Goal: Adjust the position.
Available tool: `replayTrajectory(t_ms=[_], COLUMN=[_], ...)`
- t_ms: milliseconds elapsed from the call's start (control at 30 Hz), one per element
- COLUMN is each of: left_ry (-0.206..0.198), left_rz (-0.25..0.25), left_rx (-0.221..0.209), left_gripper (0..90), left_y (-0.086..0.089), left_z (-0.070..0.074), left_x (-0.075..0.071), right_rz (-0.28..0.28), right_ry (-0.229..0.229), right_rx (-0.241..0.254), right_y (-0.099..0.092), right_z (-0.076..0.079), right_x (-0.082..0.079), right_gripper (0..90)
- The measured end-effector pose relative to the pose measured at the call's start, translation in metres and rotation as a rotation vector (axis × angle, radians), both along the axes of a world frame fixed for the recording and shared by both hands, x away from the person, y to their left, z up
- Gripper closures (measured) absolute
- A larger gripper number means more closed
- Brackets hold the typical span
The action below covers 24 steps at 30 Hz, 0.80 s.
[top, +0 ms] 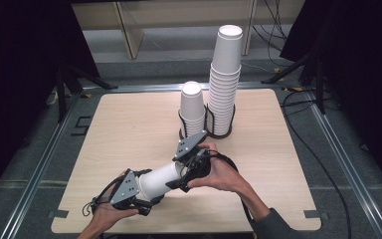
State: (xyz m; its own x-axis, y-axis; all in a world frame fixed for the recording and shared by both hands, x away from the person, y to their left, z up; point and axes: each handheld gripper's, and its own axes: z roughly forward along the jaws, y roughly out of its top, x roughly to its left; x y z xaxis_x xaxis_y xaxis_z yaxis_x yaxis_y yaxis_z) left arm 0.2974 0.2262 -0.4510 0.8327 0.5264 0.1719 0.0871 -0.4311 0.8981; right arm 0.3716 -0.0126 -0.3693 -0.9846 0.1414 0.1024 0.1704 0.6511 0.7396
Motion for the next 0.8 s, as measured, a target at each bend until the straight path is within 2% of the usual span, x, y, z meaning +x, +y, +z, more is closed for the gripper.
replayTrajectory(t_ms=[33, 67, 233, 267, 300, 333, 367, 400, 433, 467, 533, 667, 700, 733, 767, 800], left_ry=[0.0, 0.0, -0.002, -0.001, -0.003, 0.0, 0.004, -0.003, -0.004, -0.004, 0.001, 0.001, 0.006, 0.003, 0.005, 0.007], left_rz=[-0.007, -0.007, -0.028, -0.033, -0.034, -0.041, -0.043, -0.046, -0.051, -0.055, -0.057, -0.065, -0.074, -0.071, -0.07, -0.08], left_rx=[0.015, 0.009, 0.037, 0.04, 0.046, 0.047, 0.063, 0.07, 0.073, 0.058, 0.073, 0.051, 0.037, 0.014, 0.016, -0.002], left_gripper=[13.0, 13.0, 13.1, 13.1, 13.1, 13.1, 13.1, 13.0, 13.0, 13.0, 12.7, 11.0, 10.4, 9.6, 8.8, 8.2], left_y=[0.0004, -0.0007, -0.0021, -0.0022, -0.0024, -0.0029, -0.0028, -0.003, -0.0031, -0.0042, -0.0038, -0.0029, -0.0027, -0.003, -0.002, -0.0016], left_z=[0.0006, 0.0001, 0.0001, 0.0001, 0.0, -0.0002, 0.0004, 0.0001, -0.0001, -0.0014, -0.001, -0.0023, -0.0031, -0.0045, -0.0043, -0.0048], left_x=[0.0001, -0.0005, -0.0007, -0.0009, -0.0011, -0.0012, -0.0015, -0.0013, -0.0012, -0.0012, -0.0021, -0.0007, -0.0003, -0.0006, -0.0005, 0.0003], right_rz=[-0.016, -0.01, 0.031, 0.018, 0.041, 0.024, 0.052, 0.036, 0.038, 0.062, 0.059, 0.057, 0.088, 0.098, 0.1, 0.105], right_ry=[0.034, 0.03, -0.001, 0.033, 0.005, 0.037, 0.006, 0.039, 0.044, 0.015, 0.038, 0.043, 0.019, 0.051, 0.054, 0.054], right_rx=[-0.008, -0.015, -0.044, -0.062, -0.06, -0.072, -0.07, -0.084, -0.085, -0.085, -0.098, -0.096, -0.072, -0.058, -0.049, -0.041], right_y=[0.0007, 0.001, 0.0037, 0.0037, 0.0045, 0.0046, 0.0054, 0.0054, 0.0056, 0.0063, 0.0066, 0.0037, 0.0034, 0.0026, 0.0016, 0.0006], right_z=[-0.0009, -0.0012, -0.0048, -0.0051, -0.006, -0.0063, -0.0076, -0.008, -0.0087, -0.0098, -0.0106, -0.01, -0.0096, -0.009, -0.0085, -0.0079], right_x=[-0.0026, -0.0025, -0.0022, -0.0047, -0.0032, -0.0054, -0.0031, -0.0052, -0.0055, -0.0036, -0.0052, -0.0036, -0.0014, -0.0024, -0.0024, -0.002], right_gripper=[17.7, 17.8, 18.9, 19.0, 19.1, 19.2, 19.2, 19.5, 19.6, 19.5, 20.0, 22.1, 22.9, 23.7, 24.2, 24.5])
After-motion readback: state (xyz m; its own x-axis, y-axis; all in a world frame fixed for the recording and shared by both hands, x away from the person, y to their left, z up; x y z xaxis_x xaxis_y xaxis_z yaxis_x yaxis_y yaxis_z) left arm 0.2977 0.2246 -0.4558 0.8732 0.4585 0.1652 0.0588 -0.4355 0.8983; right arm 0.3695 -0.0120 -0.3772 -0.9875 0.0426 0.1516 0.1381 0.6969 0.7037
